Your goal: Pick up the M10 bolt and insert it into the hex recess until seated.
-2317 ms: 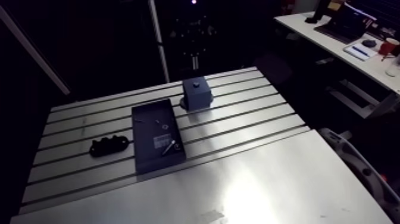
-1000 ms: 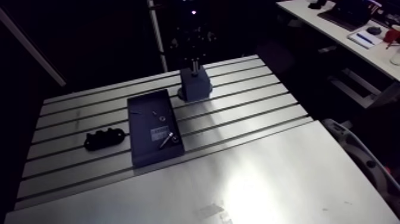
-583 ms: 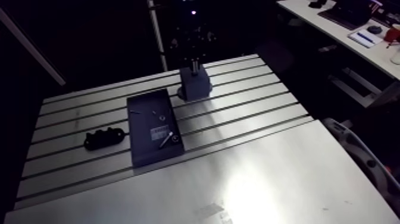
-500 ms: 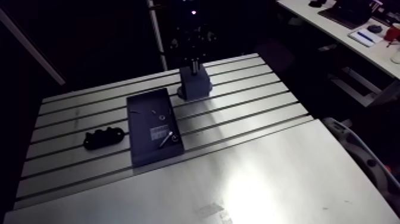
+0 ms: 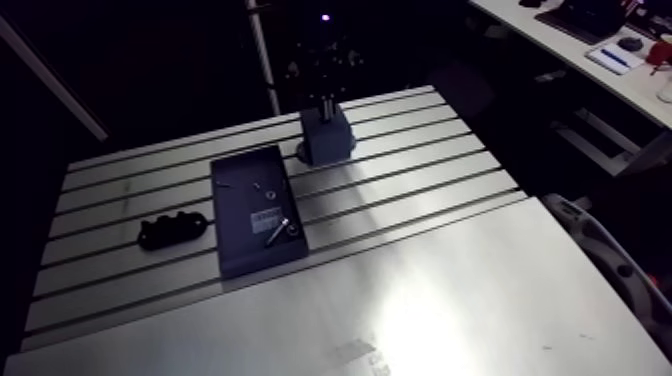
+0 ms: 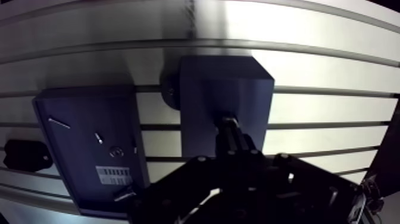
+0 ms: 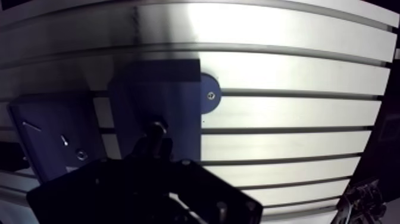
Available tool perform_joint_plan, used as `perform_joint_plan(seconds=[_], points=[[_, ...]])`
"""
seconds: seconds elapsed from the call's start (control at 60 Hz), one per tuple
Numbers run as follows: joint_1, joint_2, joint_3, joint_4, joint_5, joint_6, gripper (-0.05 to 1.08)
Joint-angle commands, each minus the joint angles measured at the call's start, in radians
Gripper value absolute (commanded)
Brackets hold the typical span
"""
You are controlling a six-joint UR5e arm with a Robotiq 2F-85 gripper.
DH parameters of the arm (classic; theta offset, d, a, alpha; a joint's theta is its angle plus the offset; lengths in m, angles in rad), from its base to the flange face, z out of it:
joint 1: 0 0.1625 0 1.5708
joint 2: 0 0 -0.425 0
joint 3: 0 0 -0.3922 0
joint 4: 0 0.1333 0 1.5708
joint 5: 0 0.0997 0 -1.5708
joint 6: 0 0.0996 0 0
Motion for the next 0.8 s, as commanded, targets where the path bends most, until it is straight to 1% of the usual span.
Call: perform_joint_plan(seconds=[0.017,0.8], points=[[0.0,0.002,0.002,0.0,-0.001,0.0,1.07],[0.0,0.0,0.006,0.0,-0.003,-0.002,1.07]])
